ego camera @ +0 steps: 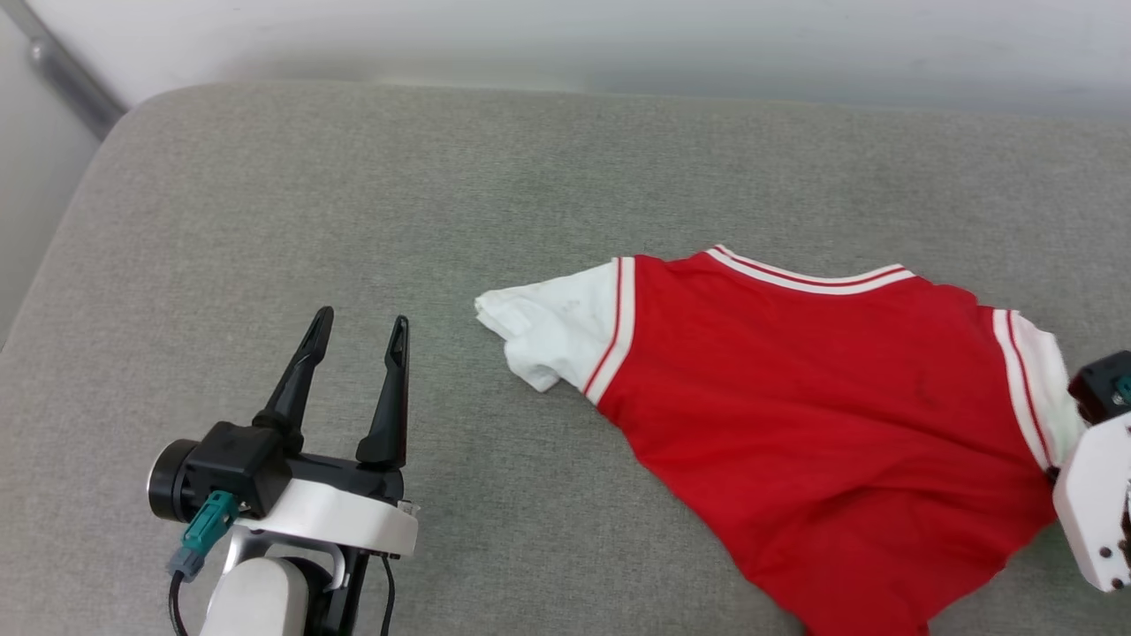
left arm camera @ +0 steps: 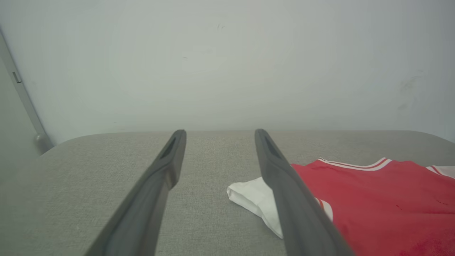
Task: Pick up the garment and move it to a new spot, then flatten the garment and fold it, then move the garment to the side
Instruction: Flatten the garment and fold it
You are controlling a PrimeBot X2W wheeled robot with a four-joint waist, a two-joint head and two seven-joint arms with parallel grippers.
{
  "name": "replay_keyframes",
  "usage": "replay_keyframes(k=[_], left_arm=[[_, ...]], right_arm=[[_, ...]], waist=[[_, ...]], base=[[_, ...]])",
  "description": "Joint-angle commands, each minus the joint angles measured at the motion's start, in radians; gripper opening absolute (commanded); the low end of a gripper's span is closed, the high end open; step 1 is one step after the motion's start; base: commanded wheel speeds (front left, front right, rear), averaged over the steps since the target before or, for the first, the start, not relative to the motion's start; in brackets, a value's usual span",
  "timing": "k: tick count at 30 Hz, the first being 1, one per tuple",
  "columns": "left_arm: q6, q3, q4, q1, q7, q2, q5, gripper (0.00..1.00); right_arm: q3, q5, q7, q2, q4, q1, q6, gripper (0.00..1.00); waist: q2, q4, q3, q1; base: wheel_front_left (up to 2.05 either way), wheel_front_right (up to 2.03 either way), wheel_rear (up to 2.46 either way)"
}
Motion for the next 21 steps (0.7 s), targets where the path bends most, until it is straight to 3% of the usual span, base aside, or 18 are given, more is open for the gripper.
replay_keyframes(k=[1,5,6,7,8,14,21], left_arm=[[-0.001,0.005,0.001,0.006,-0.003,-0.001,-0.004,1.0],[-0.002,0.0,0.01,0.003,-0.003,-0.001,-0.007,1.0],[-0.002,-0.002,0.012,-0.002,-0.003,0.0,-0.006,1.0],[-0.002,-0.005,0.015,-0.006,-0.003,0.002,-0.006,1.0],[-0.002,-0.006,0.018,-0.008,-0.003,0.003,-0.008,1.0],[-0.002,0.005,0.036,0.001,-0.003,0.013,-0.014,1.0],[-0.002,0.029,0.028,0.011,-0.003,0.024,-0.029,1.0]], right_arm=[[-0.01,-0.022,-0.007,-0.015,0.004,0.026,-0.002,0.0],[-0.033,-0.066,-0.042,-0.008,0.024,0.064,-0.002,0.0],[-0.038,-0.078,-0.056,-0.001,0.03,0.069,-0.001,0.22],[-0.048,-0.094,-0.078,0.005,0.037,0.069,-0.002,0.94],[-0.06,-0.1,-0.094,0.018,0.048,0.069,-0.002,1.0],[-0.115,-0.128,-0.219,0.086,0.043,0.057,0.0,1.0],[-0.195,-0.131,-0.414,0.151,-0.062,0.098,-0.001,1.0]], waist=[[-0.0001,-0.013,-0.001,0.0001],[-0.0001,-0.028,0.007,0.0001],[-0.0001,-0.03,0.008,0.0001],[-0.0001,-0.034,0.009,0.0001],[-0.0001,-0.037,0.009,0.0001],[-0.0001,-0.069,-0.021,0.0001],[-0.0001,-0.123,-0.058,0.0001]], base=[[0.0,0.0,0.0],[0.0,0.0,0.0],[0.0,0.0,0.0],[0.0,0.0,0.0],[0.0,0.0,0.0],[0.0,0.0,0.0],[0.0,0.0,0.0]])
